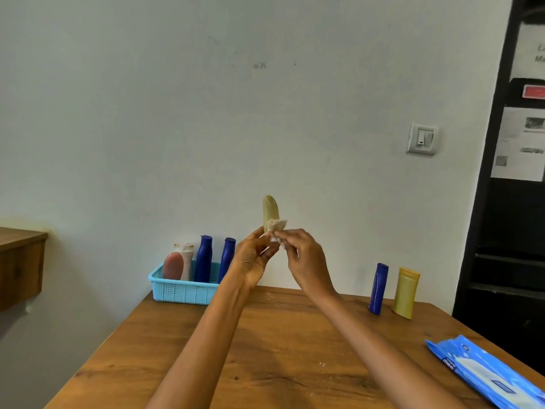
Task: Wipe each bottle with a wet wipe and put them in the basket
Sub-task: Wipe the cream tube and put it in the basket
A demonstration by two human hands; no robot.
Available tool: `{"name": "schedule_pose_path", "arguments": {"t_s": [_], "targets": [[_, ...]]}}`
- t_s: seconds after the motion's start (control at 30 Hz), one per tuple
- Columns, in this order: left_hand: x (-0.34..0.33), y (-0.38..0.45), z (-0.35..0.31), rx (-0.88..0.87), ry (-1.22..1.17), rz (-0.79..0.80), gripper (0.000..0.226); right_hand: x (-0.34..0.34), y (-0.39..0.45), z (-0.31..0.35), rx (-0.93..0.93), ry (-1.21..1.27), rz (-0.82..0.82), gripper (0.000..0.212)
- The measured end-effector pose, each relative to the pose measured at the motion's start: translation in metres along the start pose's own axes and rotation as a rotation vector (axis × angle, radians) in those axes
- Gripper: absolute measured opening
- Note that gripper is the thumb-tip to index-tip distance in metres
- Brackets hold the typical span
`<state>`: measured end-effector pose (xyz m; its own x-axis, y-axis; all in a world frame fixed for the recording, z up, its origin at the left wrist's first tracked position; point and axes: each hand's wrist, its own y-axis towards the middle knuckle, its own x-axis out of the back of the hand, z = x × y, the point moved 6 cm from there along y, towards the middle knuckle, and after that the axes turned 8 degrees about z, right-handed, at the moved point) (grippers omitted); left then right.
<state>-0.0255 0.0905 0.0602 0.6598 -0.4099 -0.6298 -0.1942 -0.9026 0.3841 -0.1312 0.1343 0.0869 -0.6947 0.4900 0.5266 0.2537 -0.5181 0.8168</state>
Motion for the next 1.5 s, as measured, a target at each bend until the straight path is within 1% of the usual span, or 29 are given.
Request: {"name": "schedule_pose_path", "arguments": {"t_s": [0.13,0.17,0.27,0.33,0.43,0.57,0.73,0.83,0.93,1.1,1.27,1.37,1.5], "targets": [[-0.005,0.0,0.01,0.055,-0.009,-0.039,0.026,0.022,0.039,-0.002,-0.088,0.024,-0.141,0.031],[-0.007,0.0,0.011,0.065,-0.003,-0.039,0.026,0.022,0.05,-0.002,-0.104,0.0,-0.116,0.033],[-0.008,0.0,0.012,0.062,0.024,-0.031,0.027,0.005,0.061,0.003,-0.08,-0.179,0.092,0.038],[-0.002,-0.001,0.008,0.041,0.034,-0.043,0.027,-0.004,0.049,0.006,-0.043,-0.263,0.143,0.04],[0.006,-0.001,0.002,0.016,0.026,-0.058,0.029,-0.015,0.02,0.012,0.002,-0.219,0.134,0.039],[0.007,-0.003,0.007,0.048,0.023,-0.062,0.026,-0.011,0.015,0.007,-0.042,-0.104,0.076,0.024],[0.002,0.001,0.008,0.041,0.086,-0.035,0.027,-0.001,0.028,0.01,0.018,-0.218,0.044,0.028],[0.0,0.002,0.013,0.067,0.121,-0.023,0.032,0.003,0.051,0.006,-0.044,-0.257,0.022,0.026],[-0.004,0.001,0.016,0.089,0.098,0.002,0.037,0.01,0.075,-0.002,-0.145,-0.19,0.011,0.026],[-0.004,0.001,0.016,0.085,0.138,-0.017,0.033,0.012,0.08,-0.012,-0.232,-0.148,0.017,0.03],[0.004,0.004,0.014,0.059,0.121,-0.038,0.032,0.002,0.047,-0.002,-0.156,-0.089,0.023,0.028],[0.01,0.003,0.012,0.045,0.104,-0.074,0.027,-0.001,0.03,0.001,-0.126,-0.125,0.056,0.022],[0.007,0.003,0.009,0.04,0.071,-0.09,0.019,-0.004,0.026,0.01,-0.039,-0.209,0.094,0.024]]}}
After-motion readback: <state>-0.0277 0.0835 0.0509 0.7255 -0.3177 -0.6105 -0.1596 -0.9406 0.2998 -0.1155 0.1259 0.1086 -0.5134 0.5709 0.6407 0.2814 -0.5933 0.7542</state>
